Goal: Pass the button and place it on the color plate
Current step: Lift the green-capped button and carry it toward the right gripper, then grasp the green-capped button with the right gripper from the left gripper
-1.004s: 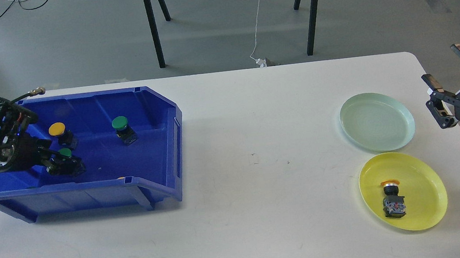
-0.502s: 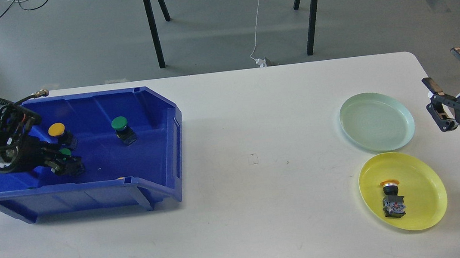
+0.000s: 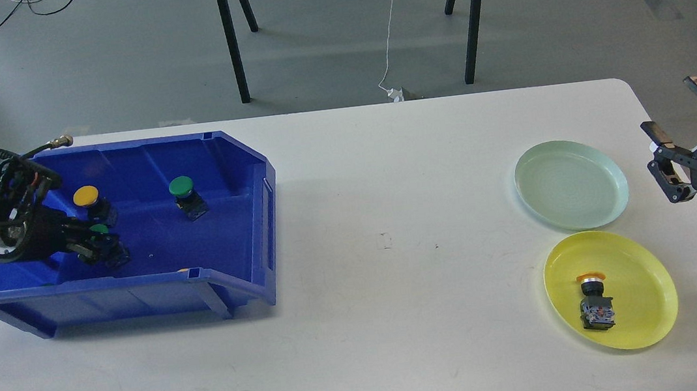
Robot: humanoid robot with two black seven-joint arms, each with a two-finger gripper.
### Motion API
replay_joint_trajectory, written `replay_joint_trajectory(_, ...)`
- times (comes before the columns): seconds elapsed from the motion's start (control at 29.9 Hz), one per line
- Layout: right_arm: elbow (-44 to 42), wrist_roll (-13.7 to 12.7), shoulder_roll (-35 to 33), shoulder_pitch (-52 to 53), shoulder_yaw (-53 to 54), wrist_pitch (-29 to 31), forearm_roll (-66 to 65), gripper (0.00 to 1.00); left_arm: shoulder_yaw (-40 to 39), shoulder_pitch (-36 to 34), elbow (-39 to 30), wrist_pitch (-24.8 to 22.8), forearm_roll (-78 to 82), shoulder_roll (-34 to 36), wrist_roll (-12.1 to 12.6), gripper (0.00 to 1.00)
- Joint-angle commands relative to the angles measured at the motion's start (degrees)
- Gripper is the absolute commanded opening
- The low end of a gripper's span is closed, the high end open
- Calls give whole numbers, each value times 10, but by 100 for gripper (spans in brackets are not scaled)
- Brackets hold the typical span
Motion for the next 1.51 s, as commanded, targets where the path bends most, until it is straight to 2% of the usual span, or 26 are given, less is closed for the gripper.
replay_joint_trajectory(0.0, 0, 0, 0, 0, 0, 0, 0, 72, -9, -6, -27, 0, -1, 18, 0, 7)
replay_joint_trajectory(0.1, 0, 0, 0, 0, 1, -1, 0, 72, -9, -30, -101, 0, -58, 83, 0, 7)
replay_joint_trajectory(0.27, 0, 0, -2, 0, 3, -2, 0, 72, -25, -95, -266, 0, -198, 189, 0, 7)
replay_joint_trajectory(0.37, -3, 0, -3, 0, 3, -1, 0, 72, -59, -99, -326, 0, -317, 198, 0, 7)
replay_joint_trajectory(0.43, -4, 0, -3, 3, 2, 0, 0, 72, -89, -99, -335, 0, -412, 168, 0, 7)
replay_joint_trajectory(0.54, -3, 0, -4, 10, -10, 1, -4, 73, -99, -94, -314, 0, -462, 78, 0, 7)
replay_joint_trajectory(0.64, 10, 0, -3, 28, -23, 8, -19, 76, -101, -80, -236, 0, -466, -33, 0, 8)
replay_joint_trajectory(0.74, 11, 0, 10, 70, -62, 52, -75, 78, -107, -61, -178, 0, -464, -124, 0, 8)
replay_joint_trajectory(0.9, 11, 0, 29, 156, -129, 110, -117, 78, -123, -40, -96, 0, -460, -240, 0, 8)
replay_joint_trajectory(0.97, 6, 0, 44, 203, -188, 120, -120, 81, -121, -35, -69, 0, -456, -274, 0, 9)
replay_joint_trajectory(1.14, -53, 0, 106, 324, -322, 111, -122, 82, -119, -33, -44, 0, -460, -304, 0, 9)
replay_joint_trajectory(1.27, -104, 0, 170, 348, -340, 111, -123, 82, -121, -33, -43, 0, -463, -306, 0, 9)
replay_joint_trajectory(1.47, -133, 0, 191, 346, -334, 113, -120, 82, -122, -30, -43, 0, -466, -306, 0, 11)
